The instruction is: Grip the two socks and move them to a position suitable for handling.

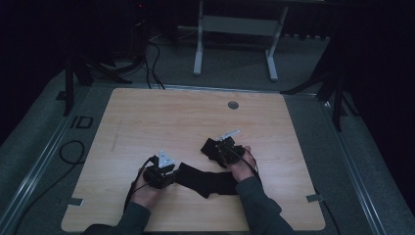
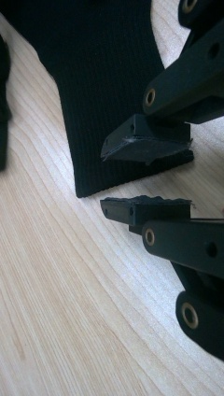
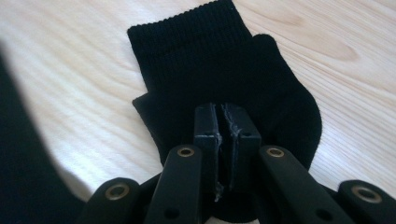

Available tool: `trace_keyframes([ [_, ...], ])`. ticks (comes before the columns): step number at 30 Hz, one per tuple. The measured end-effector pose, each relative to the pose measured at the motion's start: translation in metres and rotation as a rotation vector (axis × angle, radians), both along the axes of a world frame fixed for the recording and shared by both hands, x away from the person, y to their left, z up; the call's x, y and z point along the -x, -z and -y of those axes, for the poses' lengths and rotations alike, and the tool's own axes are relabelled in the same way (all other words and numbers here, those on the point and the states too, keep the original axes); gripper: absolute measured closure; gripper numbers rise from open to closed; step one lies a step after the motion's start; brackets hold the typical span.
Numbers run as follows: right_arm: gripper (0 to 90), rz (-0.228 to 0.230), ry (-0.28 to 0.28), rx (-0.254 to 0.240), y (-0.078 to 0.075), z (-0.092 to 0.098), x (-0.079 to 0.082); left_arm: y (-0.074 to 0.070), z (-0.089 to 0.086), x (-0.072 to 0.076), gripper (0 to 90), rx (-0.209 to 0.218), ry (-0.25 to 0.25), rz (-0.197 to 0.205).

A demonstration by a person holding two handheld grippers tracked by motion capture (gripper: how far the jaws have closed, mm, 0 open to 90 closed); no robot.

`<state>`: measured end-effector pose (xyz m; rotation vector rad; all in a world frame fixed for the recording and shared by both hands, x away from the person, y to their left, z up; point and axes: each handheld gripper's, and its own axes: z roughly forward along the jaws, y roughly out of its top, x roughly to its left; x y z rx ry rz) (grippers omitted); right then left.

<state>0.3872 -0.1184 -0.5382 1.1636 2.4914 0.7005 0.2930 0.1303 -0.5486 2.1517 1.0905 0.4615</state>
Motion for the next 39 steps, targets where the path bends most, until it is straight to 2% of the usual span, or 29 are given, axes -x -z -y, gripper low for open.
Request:
trace_keyframes([
  [3, 84.1, 0.0, -0.046, -0.004, 0.0, -0.007, 0.001, 0.001, 0.001, -0.001, 72.2, -0.005, -0.001, 0.004],
  [8, 84.2, 0.006, -0.115, 0.043, -0.001, -0.021, -0.001, 0.003, 0.005, -0.004, 75.4, 0.003, -0.01, 0.006],
  [10, 84.2, 0.002, -0.135, 0.046, -0.001, -0.026, -0.001, 0.002, 0.007, -0.006, 76.9, 0.007, -0.012, 0.009],
  [15, 84.4, 0.007, -0.17, 0.076, -0.002, -0.037, 0.0, -0.001, 0.012, -0.017, 86.6, 0.028, -0.011, -0.003],
  [18, 84.5, 0.014, -0.194, 0.09, -0.002, -0.043, 0.002, -0.005, 0.019, -0.026, 89.9, 0.033, -0.005, 0.005],
  [20, 84.5, 0.013, -0.204, 0.086, -0.002, -0.045, 0.002, -0.007, 0.023, -0.034, 90.0, 0.023, 0.001, 0.012],
  [23, 84.5, 0.01, -0.205, 0.077, -0.002, -0.046, 0.002, -0.005, 0.03, -0.047, 90.0, 0.023, -0.016, 0.018],
  [27, 84.5, 0.014, -0.208, 0.068, -0.001, -0.046, 0.003, -0.004, 0.038, -0.059, 90.0, 0.047, -0.034, 0.027],
  [31, 84.3, 0.014, -0.207, 0.062, -0.001, -0.046, 0.003, 0.006, 0.045, -0.07, 90.0, 0.003, -0.029, -0.011],
  [32, 84.1, 0.012, -0.207, 0.06, -0.001, -0.045, 0.002, 0.008, 0.046, -0.07, 90.0, 0.002, -0.026, -0.003],
  [36, 81.1, 0.006, -0.202, 0.039, -0.002, -0.042, 0.002, 0.008, 0.046, -0.07, 90.0, -0.011, -0.022, 0.0],
  [37, 78.8, 0.003, -0.198, 0.018, -0.004, -0.039, 0.002, 0.008, 0.046, -0.07, 90.0, -0.011, -0.022, -0.002],
  [38, 76.3, 0.002, -0.168, -0.042, -0.01, -0.033, 0.0, 0.008, 0.046, -0.071, 90.0, -0.008, -0.022, -0.003],
  [39, 73.0, 0.009, -0.113, -0.092, -0.018, -0.023, -0.004, 0.008, 0.045, -0.071, 90.0, -0.002, -0.025, -0.005],
])
